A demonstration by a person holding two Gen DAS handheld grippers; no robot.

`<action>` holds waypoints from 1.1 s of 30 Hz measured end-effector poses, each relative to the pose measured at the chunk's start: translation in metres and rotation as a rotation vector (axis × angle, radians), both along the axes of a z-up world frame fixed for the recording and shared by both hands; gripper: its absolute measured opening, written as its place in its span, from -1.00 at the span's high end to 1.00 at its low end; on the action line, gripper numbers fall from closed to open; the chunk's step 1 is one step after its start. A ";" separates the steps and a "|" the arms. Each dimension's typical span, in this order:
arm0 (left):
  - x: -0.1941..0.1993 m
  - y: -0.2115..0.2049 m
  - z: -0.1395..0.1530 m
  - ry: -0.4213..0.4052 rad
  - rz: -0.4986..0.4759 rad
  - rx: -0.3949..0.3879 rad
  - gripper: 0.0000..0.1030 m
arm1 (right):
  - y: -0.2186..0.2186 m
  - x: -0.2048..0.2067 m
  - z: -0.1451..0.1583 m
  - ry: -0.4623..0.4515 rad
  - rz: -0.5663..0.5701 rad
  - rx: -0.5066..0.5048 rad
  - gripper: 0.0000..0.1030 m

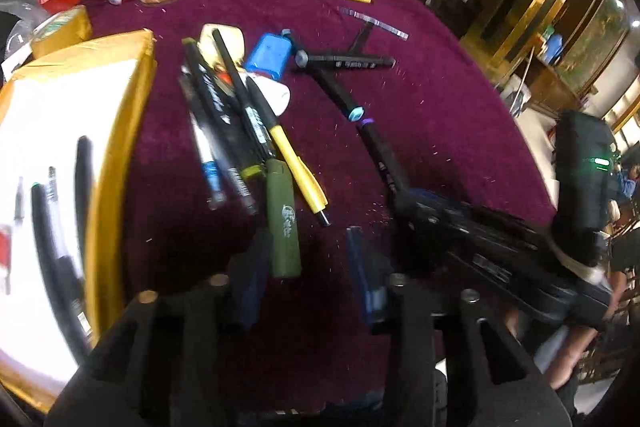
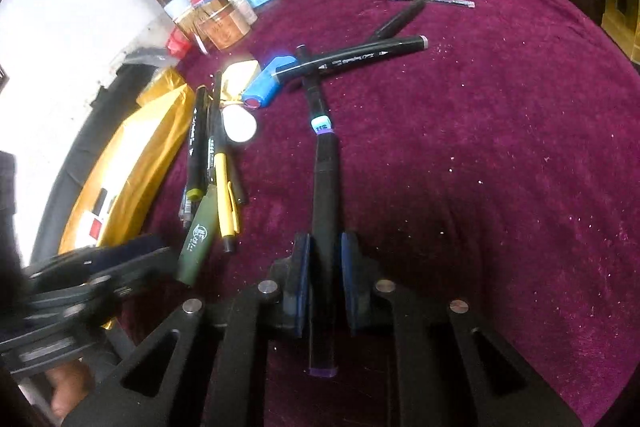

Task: Organize rigid objects
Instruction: 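Grasp a purple-ended black marker with the right tool while the left tool grasps the olive green cylinder, then carry the marker and green cylinder into the tray and open both tools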

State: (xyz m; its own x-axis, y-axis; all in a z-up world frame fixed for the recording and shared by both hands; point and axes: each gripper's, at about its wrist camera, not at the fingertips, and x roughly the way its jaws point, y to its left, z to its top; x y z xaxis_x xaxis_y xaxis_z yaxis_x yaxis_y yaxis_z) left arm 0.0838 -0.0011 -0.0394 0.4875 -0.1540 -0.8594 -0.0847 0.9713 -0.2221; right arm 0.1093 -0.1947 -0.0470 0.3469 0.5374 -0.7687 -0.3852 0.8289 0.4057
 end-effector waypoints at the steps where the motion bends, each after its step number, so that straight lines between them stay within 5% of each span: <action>1: 0.005 -0.001 -0.006 0.020 0.000 0.008 0.44 | 0.000 -0.001 0.000 -0.001 0.001 0.002 0.73; 5: 0.014 -0.002 -0.021 0.073 0.023 0.086 0.67 | 0.001 -0.001 0.000 -0.011 0.012 0.006 0.73; 18: 0.016 -0.005 -0.023 0.054 0.016 0.103 0.71 | 0.001 -0.004 -0.001 -0.022 0.018 0.001 0.73; 27: -0.024 0.020 -0.002 0.020 0.033 -0.109 0.71 | -0.005 -0.013 0.009 -0.031 0.001 0.117 0.73; 33: -0.058 0.059 0.032 -0.063 0.105 -0.234 0.71 | 0.028 -0.031 0.038 -0.059 0.096 0.205 0.73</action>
State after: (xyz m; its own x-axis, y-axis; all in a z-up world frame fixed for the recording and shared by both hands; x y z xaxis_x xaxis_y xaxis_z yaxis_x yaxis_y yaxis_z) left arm 0.0263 0.0577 -0.0077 0.5624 -0.2907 -0.7741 -0.1615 0.8795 -0.4476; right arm 0.0786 -0.1667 -0.0095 0.3279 0.7126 -0.6202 -0.4864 0.6901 0.5359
